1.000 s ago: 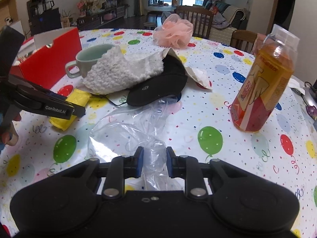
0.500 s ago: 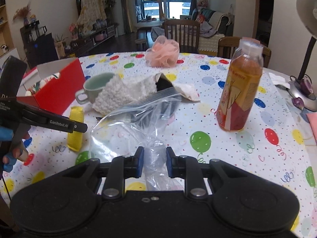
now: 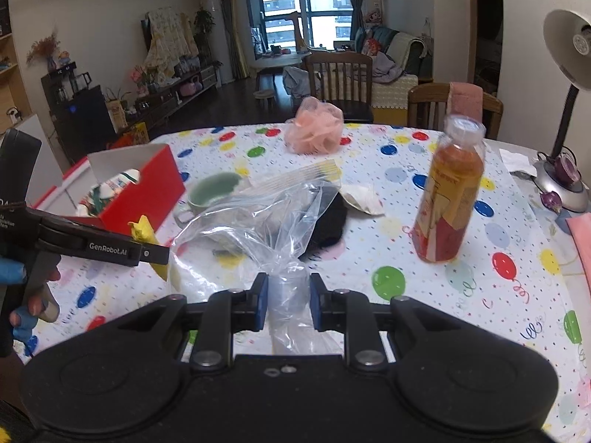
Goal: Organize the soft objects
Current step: 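Lift and carry the yellow sponge and plastic bag over the cardboard box, then lower the sponge into the box and open the left gripper while the right releases the bag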
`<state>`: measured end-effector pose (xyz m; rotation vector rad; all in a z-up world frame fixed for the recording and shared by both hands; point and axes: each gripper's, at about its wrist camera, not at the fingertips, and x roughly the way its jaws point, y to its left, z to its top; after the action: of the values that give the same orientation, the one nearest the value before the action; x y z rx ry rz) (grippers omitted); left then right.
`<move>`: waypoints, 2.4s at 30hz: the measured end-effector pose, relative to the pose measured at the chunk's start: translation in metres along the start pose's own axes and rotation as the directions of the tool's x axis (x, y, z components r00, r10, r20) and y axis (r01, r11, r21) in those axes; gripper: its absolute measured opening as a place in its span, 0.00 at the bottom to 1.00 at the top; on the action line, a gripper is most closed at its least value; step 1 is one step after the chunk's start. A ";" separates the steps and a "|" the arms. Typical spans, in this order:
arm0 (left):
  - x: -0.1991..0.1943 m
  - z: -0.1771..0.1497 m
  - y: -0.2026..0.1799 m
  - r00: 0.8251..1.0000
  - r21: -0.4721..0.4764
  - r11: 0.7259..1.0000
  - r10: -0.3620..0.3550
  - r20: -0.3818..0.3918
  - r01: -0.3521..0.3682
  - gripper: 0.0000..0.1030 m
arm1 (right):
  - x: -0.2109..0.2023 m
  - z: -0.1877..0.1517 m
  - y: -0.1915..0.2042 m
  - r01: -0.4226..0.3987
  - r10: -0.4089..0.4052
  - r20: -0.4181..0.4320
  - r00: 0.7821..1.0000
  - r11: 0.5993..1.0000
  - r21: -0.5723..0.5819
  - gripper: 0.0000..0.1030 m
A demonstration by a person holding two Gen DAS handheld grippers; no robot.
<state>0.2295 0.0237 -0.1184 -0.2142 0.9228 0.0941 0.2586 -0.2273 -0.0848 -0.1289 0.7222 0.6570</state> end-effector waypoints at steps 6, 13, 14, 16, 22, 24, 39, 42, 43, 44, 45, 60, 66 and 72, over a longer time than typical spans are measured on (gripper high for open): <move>-0.029 0.008 0.013 0.999 -0.002 1.000 -0.024 0.021 0.024 0.37 | -0.009 0.015 0.022 -0.021 0.021 0.020 1.000 1.000 -0.013 0.20; -0.062 0.019 0.038 0.998 -0.010 0.999 -0.032 0.050 0.033 0.37 | -0.015 0.037 0.053 -0.047 0.049 0.053 0.997 0.998 -0.038 0.20; -0.067 0.020 0.042 0.998 -0.012 0.999 -0.033 0.054 0.034 0.37 | -0.015 0.040 0.057 -0.052 0.054 0.057 0.997 0.998 -0.043 0.20; -0.075 0.024 0.052 0.997 -0.017 0.999 -0.035 0.062 0.036 0.37 | -0.013 0.046 0.066 -0.062 0.065 0.063 0.996 0.997 -0.051 0.20; -0.095 0.028 0.083 0.996 -0.021 1.000 -0.009 0.091 0.011 0.37 | -0.004 0.061 0.097 -0.098 0.103 0.076 0.992 0.993 -0.067 0.20; -0.101 0.028 0.094 0.995 -0.021 1.000 0.000 0.100 0.002 0.37 | 0.001 0.067 0.108 -0.109 0.115 0.080 0.990 0.991 -0.077 0.20; -0.120 0.039 0.209 0.994 -0.055 0.995 0.089 0.067 -0.086 0.37 | 0.058 0.095 0.189 -0.156 0.162 0.040 0.986 0.981 -0.115 0.20; -0.117 0.043 0.231 0.992 -0.047 0.992 0.118 0.048 -0.116 0.37 | 0.070 0.099 0.203 -0.155 0.160 0.030 0.987 0.981 -0.120 0.20; -0.116 0.044 0.237 0.991 -0.041 0.991 0.127 0.041 -0.125 0.37 | 0.073 0.100 0.208 -0.155 0.159 0.028 0.987 0.980 -0.123 0.20; -0.115 0.045 0.244 0.991 -0.038 0.991 0.133 0.035 -0.131 0.37 | 0.078 0.101 0.214 -0.153 0.157 0.026 0.987 0.980 -0.129 0.20; -0.113 0.047 0.250 0.990 -0.035 0.990 0.137 0.028 -0.136 0.37 | 0.082 0.102 0.219 -0.147 0.151 0.023 0.988 0.980 -0.134 0.21; -0.063 0.061 0.296 0.977 0.149 0.976 0.179 -0.117 -0.161 0.37 | 0.166 0.107 0.272 -0.074 0.065 -0.063 0.996 0.985 -0.153 0.20; -0.039 0.059 0.295 0.970 0.223 0.965 0.175 -0.170 -0.135 0.37 | 0.193 0.102 0.283 -0.044 0.026 -0.104 0.994 0.984 -0.174 0.20; -0.019 0.058 0.292 0.965 0.260 0.959 0.165 -0.202 -0.110 0.37 | 0.211 0.094 0.293 -0.034 0.001 -0.145 0.989 0.975 -0.221 0.21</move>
<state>0.2127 0.3217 -0.1108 0.0745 1.1624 0.0844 0.2548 0.1441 -0.1191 -0.3800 0.7875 0.7505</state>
